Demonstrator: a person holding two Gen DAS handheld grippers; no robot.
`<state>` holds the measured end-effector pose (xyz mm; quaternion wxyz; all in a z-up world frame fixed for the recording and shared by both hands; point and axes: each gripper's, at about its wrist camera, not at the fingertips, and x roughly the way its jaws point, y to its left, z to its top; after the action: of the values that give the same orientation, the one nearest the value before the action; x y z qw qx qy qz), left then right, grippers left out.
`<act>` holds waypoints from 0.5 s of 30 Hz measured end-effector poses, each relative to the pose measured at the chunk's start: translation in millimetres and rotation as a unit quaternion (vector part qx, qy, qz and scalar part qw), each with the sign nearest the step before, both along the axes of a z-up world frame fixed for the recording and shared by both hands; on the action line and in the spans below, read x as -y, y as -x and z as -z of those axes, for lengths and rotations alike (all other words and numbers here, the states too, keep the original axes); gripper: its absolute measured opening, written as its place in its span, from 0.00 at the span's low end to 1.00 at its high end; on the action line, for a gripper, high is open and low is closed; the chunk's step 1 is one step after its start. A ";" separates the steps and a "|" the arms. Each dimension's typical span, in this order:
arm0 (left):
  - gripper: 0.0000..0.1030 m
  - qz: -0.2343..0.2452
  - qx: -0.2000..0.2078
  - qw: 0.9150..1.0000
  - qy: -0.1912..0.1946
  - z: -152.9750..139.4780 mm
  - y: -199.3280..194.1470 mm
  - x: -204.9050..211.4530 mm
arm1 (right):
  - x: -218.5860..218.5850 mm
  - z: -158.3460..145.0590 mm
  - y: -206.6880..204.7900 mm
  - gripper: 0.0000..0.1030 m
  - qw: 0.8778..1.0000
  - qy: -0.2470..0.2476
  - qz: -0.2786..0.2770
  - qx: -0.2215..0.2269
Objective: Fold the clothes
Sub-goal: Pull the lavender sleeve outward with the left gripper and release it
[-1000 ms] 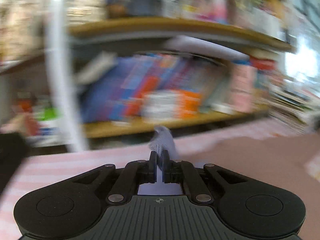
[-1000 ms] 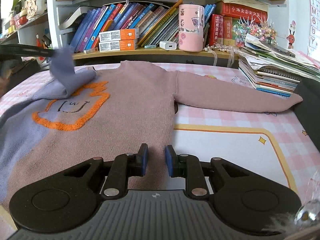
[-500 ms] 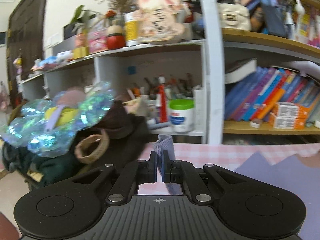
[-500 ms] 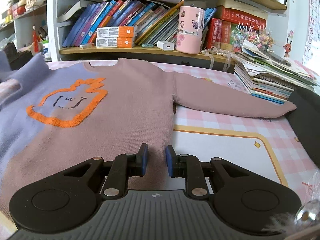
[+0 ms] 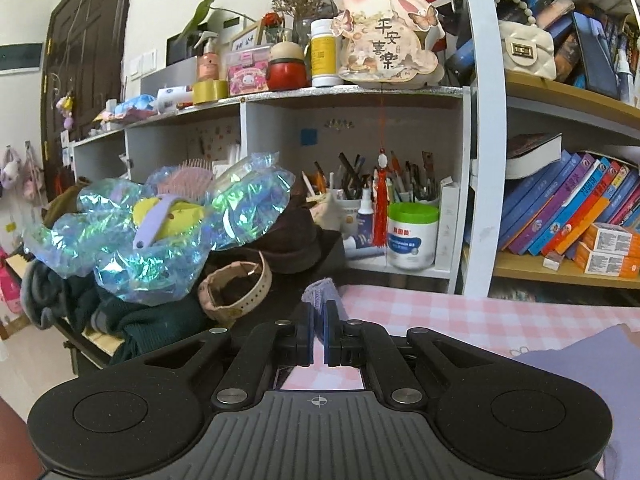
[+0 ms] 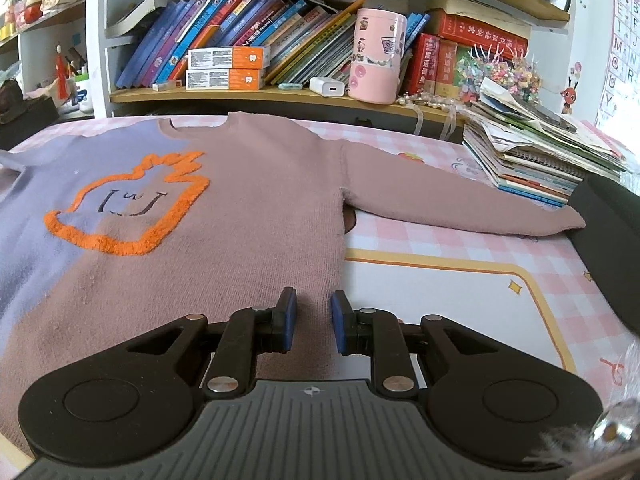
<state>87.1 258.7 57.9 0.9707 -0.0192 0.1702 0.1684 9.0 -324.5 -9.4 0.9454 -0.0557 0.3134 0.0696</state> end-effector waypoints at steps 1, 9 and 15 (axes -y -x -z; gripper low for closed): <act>0.04 -0.001 0.002 1.000 0.001 -0.5 -0.2 -0.2 | -1.0 0.0 0.0 0.18 1.000 0.001 -0.001 0.000; 0.04 -0.001 0.000 1.000 -0.007 -6.0 4.8 2.0 | -0.3 0.6 0.4 0.18 1.000 -0.005 -0.006 0.004; 0.09 0.001 -0.003 1.000 -0.018 -15.4 10.7 6.4 | -0.3 1.7 1.4 0.18 1.000 -0.004 -0.006 0.009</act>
<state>76.5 252.3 73.3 0.9705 -0.0011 0.1704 0.1706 7.6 -324.2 -11.1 0.9479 -0.0543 0.3045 0.0757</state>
